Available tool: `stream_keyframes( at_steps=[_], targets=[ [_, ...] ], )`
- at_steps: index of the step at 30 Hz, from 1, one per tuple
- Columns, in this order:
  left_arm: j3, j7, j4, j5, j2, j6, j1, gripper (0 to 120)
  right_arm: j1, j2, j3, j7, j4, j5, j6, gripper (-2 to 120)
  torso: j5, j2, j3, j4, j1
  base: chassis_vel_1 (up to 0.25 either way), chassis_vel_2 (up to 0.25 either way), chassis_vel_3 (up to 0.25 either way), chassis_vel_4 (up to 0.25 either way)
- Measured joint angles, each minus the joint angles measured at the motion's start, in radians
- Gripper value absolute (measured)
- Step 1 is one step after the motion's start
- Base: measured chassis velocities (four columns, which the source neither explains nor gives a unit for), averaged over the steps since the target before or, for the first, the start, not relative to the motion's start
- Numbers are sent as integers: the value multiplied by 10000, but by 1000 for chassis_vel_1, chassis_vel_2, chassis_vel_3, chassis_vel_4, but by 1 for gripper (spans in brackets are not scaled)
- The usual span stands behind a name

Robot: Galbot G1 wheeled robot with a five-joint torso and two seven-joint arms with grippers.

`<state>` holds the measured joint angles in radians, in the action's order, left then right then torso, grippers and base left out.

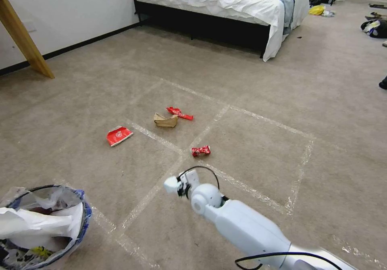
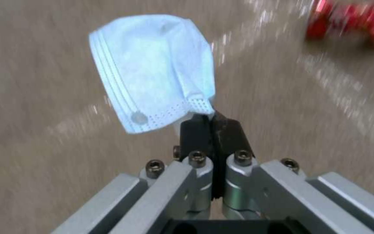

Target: Pick up the trash bin and place the garbage on the floor into it.

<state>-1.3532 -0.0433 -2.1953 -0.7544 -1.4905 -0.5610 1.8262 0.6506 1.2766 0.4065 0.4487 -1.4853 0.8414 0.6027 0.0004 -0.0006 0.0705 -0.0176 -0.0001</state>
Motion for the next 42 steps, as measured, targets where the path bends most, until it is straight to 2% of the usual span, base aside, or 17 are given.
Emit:
stream_keyframes(
  at_steps=[5, 7, 10, 14, 17, 25, 34, 42],
  targets=[
    [170, -78, -165, -55, 1, -70, -38, 1, 45, -339, -366, -284, -818, -61, -424, 0, 0, 0, 0, 1, 0, 0, 0, 0, 0],
    [345, -110, -322, -73, 2, -145, -54, 1, 103, -712, -674, -633, -1728, -46, -894, 0, 1, 0, 0, 1, 0, 0, 0, 0, 0],
    [476, -119, -413, -69, 12, -186, -60, 1, 115, -977, -818, -816, -2246, 41, -1144, 0, 0, 0, 0, 0, 0, 0, 0, 0, 0],
    [658, -135, -535, -68, 30, -238, -65, 1, 112, -1219, -917, -1042, -2710, 172, -1588, 0, 0, 0, 0, 0, 0, 0, 0, 0, 0],
    [864, -144, -666, -72, 96, -311, -63, 1, 15, -1476, -1040, -1571, -3365, 457, -2352, 0, 0, 0, 0, 1, 0, 0, 0, 0, 0],
    [992, -151, -805, -156, 248, -390, -54, 1, -340, -1776, -1127, -2056, -4211, 849, -3183, 0, -1, 0, 0, 1, 0, 0, 0, 0, 0],
    [1095, -203, -808, -313, 417, -525, -290, 1, -632, -2043, -1009, -2045, -5029, 993, -3274, 0, -2, 0, 0, 0, 0, 0, 0, 0, 0],
    [1109, -205, -859, -348, 462, -536, -225, 1, -683, -2209, -992, -2107, -5358, 1017, -3478, 0, -1, 0, 0, 1, 0, 0, 0, 0, 0]
  ],
)
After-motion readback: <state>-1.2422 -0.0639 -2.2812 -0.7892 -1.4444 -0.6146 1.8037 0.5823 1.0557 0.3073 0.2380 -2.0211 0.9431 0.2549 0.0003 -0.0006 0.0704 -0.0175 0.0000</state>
